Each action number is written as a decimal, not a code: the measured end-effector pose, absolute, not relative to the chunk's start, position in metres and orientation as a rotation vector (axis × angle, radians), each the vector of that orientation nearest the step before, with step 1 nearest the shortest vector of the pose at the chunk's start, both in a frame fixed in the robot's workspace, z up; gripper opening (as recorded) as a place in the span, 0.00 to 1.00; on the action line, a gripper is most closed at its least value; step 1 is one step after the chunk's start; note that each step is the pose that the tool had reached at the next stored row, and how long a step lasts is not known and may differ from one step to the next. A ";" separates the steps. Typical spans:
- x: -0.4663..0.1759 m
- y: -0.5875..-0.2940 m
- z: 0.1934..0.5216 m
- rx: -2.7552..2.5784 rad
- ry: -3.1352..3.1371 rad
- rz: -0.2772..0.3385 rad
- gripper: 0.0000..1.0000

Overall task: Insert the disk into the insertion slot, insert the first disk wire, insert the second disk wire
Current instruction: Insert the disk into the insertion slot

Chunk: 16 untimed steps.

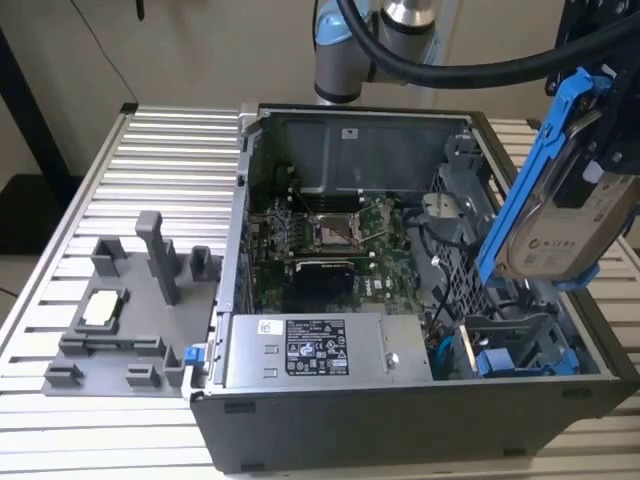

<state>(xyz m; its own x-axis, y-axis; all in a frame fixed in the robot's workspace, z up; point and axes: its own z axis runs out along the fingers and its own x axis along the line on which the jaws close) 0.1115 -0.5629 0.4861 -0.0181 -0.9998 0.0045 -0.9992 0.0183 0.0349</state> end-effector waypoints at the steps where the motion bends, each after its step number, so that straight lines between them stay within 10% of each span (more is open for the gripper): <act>1: 0.111 -0.563 0.485 2.182 -2.222 -0.032 0.33; 16: 0.112 -0.566 0.471 2.181 -2.222 -0.023 0.33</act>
